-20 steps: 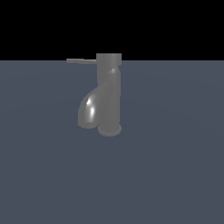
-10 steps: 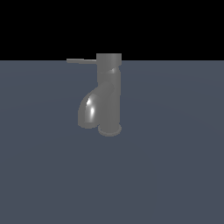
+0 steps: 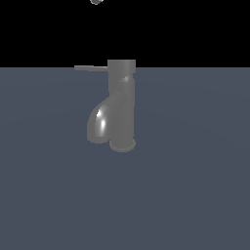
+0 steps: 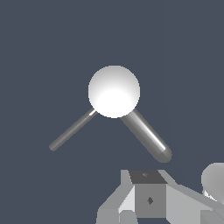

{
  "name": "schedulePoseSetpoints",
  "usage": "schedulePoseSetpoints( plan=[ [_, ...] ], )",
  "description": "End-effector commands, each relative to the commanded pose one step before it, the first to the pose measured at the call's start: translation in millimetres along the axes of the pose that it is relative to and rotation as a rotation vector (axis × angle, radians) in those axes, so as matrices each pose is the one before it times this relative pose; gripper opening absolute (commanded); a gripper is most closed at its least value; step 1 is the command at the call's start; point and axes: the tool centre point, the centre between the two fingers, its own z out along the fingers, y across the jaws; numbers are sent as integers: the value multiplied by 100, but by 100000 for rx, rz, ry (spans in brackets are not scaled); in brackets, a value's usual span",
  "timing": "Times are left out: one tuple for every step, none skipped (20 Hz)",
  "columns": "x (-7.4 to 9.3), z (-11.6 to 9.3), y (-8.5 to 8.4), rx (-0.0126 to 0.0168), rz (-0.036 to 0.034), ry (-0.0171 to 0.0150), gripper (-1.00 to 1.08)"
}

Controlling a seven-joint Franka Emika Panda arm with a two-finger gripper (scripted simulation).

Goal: Turn on the faucet by rotating a designated handle.

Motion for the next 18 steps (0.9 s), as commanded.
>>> schedulePoseSetpoints(
  plan=[
    [325,702,-1075,-1,6017,78,-100],
    [98,290,-425,-17,2347,44,-100],
    [85,296,-426,-18,2348,49,-100],
    [72,302,-426,-18,2347,54,-100],
    [59,307,-426,-18,2346,60,-100],
    [47,313,-425,-18,2346,65,-100],
    [33,318,-425,-18,2344,71,-100],
    [20,324,-423,-17,2343,76,-100],
    [8,329,-421,-16,2343,82,-100],
    [-5,335,-419,-15,2342,87,-100],
    [-17,340,-416,-13,2341,92,-100],
    [-30,346,-413,-11,2339,98,-100],
    [-43,351,-410,-9,2337,103,-100],
    [-54,356,-405,-7,2337,108,-100],
    [-67,361,-401,-4,2335,114,-100],
    [-79,366,-396,-1,2333,119,-100],
    [-91,372,-391,2,2331,123,-100],
    [-102,377,-385,6,2329,128,-100]
  ],
)
